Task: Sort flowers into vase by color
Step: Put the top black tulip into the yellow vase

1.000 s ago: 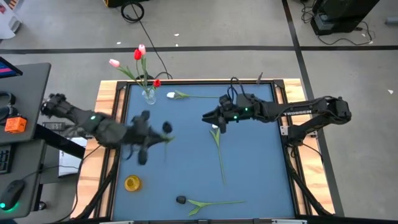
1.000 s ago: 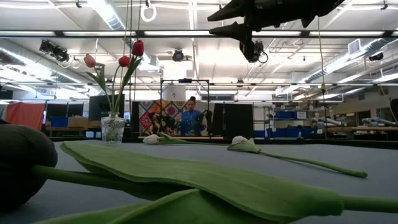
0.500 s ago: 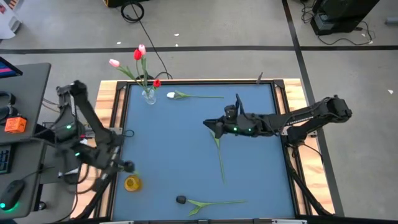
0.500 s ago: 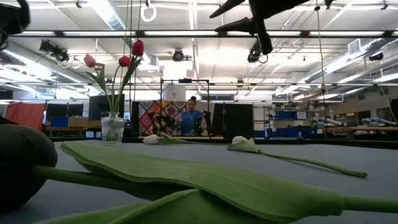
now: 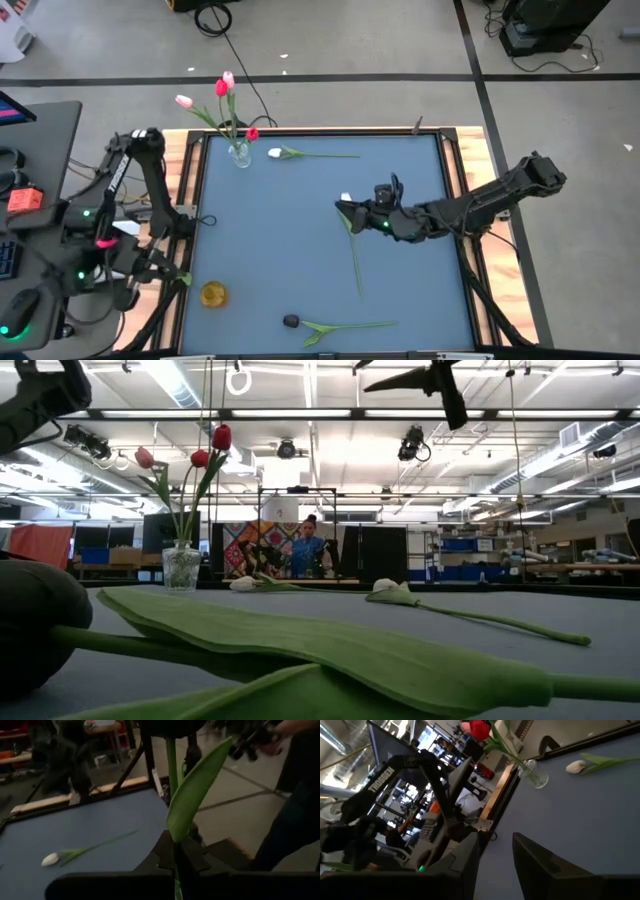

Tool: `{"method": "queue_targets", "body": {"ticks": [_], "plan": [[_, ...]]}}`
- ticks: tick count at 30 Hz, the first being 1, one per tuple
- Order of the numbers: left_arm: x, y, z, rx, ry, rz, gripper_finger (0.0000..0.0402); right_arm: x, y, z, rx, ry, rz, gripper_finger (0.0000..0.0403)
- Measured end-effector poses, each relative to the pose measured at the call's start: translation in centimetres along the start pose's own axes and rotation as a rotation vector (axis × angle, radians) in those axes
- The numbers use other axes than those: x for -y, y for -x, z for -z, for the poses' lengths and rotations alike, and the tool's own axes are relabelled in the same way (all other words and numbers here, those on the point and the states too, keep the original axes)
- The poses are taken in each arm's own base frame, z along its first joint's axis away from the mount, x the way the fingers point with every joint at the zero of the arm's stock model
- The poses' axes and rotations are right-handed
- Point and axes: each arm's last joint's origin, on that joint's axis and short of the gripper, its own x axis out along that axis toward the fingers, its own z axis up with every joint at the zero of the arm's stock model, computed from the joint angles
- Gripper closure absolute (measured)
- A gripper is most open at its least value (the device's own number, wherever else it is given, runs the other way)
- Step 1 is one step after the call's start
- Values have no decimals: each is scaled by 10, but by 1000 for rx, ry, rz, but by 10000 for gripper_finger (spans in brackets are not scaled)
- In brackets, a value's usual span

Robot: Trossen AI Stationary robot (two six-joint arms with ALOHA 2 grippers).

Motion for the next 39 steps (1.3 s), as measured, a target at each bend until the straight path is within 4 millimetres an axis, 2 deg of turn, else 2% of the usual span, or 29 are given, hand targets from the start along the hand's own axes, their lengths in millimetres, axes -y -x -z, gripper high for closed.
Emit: {"method": "queue_targets", "body": {"ticks": [12, 18, 22, 29, 33, 39], "plan": [[15, -10, 23, -16, 7, -124, 399, -7, 9, 6, 36, -57, -28, 275], [25, -16, 36, -34, 96, -176, 394, -7, 9, 8, -34, -53, -52, 275], [29, -22, 47, -124, 160, -226, 385, -9, 11, 11, -82, -50, -75, 275], [37, -33, 57, -212, 190, -288, 376, -7, 15, 25, -174, -6, -73, 275], [33, -37, 56, -258, 249, -319, 344, 5, 10, 42, -286, -9, -13, 274], [17, -41, 54, -363, 438, -421, 262, 25, -5, 77, -439, -24, 61, 254]]}}
